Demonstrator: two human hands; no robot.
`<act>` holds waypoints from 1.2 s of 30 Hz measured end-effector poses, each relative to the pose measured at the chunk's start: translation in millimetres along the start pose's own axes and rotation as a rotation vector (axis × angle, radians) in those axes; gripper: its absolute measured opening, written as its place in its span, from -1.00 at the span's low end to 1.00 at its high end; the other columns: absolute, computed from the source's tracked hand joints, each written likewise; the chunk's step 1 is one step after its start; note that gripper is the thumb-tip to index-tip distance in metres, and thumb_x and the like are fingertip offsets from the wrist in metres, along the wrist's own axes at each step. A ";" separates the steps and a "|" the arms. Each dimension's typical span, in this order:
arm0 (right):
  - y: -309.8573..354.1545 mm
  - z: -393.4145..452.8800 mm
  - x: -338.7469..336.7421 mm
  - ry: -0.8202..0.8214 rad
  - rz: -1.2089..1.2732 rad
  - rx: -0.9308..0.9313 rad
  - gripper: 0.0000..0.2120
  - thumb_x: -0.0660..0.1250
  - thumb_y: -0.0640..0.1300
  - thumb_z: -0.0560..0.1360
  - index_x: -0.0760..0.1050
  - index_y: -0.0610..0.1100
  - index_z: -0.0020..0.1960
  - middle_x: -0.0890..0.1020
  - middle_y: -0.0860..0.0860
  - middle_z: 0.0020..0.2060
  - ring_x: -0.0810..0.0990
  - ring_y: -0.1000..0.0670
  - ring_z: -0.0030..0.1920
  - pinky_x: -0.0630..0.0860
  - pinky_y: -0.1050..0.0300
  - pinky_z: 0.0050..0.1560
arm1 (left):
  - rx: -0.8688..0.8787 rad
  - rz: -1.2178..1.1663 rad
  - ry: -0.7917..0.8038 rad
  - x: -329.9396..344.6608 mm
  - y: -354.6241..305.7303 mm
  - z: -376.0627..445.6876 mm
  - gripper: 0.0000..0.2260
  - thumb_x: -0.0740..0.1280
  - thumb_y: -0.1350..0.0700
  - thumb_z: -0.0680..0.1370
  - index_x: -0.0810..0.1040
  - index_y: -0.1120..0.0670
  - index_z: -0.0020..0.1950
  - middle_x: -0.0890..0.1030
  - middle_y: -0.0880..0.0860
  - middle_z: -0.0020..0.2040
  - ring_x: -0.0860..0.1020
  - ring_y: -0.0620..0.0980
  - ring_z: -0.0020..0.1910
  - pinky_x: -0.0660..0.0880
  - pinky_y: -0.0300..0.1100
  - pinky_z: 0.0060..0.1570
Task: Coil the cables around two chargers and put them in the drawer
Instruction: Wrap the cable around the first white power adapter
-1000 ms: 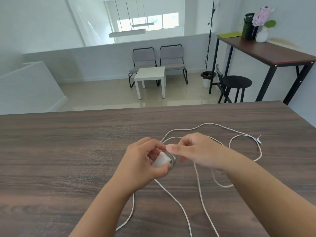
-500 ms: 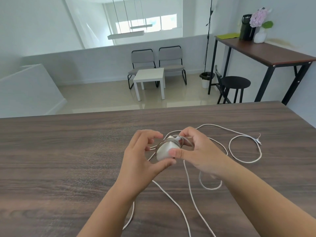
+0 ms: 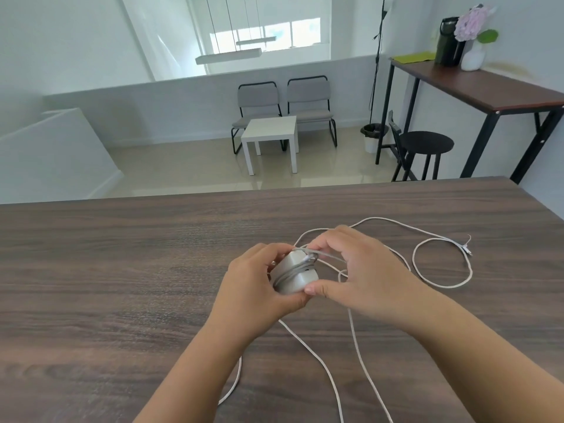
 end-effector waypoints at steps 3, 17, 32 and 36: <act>0.0 -4.8 -10.5 -0.111 0.008 -0.011 -0.82 0.46 0.02 0.41 0.61 0.08 0.01 0.52 0.20 -0.25 0.48 0.23 -0.09 0.32 0.50 -0.15 | -0.042 0.047 -0.057 -4.7 4.8 -0.1 -0.56 0.60 -0.14 0.15 0.60 -0.19 -0.02 0.61 -0.22 -0.16 0.57 -0.21 -0.11 0.51 -0.30 -0.13; -0.6 -34.4 -14.9 -0.467 0.151 -0.127 -0.74 0.24 -0.03 0.53 0.65 -0.06 0.09 0.46 0.21 -0.44 0.45 0.19 -0.36 0.31 0.46 -0.28 | -0.430 -0.669 -0.073 5.1 28.4 -2.5 -0.52 0.64 -0.05 0.14 0.65 0.17 -0.07 0.64 0.19 -0.19 0.61 0.01 -0.29 0.56 -0.17 -0.33; -30.4 -33.5 -47.3 -0.556 0.400 0.143 -0.95 0.46 -0.03 0.42 0.65 0.07 -0.22 0.63 0.08 -0.45 0.44 0.06 -0.47 0.40 0.22 -0.37 | -0.330 -0.715 -0.116 11.0 13.9 -5.1 -0.52 0.66 -0.03 0.10 0.66 0.02 -0.04 0.70 0.06 -0.14 0.63 -0.04 -0.21 0.57 -0.17 -0.22; -31.1 -17.8 -78.8 -0.545 0.248 0.157 -0.89 0.47 0.00 0.41 0.63 0.01 -0.25 0.55 0.24 -0.52 0.44 0.15 -0.49 0.30 0.42 -0.43 | -0.235 -0.597 0.023 16.1 3.3 -12.6 -0.51 0.69 0.09 0.09 0.65 -0.09 -0.03 0.70 0.01 -0.10 0.64 -0.08 -0.16 0.56 -0.24 -0.19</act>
Point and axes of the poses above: each hand's wrist, its own z-axis towards the middle knuckle, its own x-axis out of the palm, y = z × x, the point moved 9 cm from there along z, towards the middle knuckle
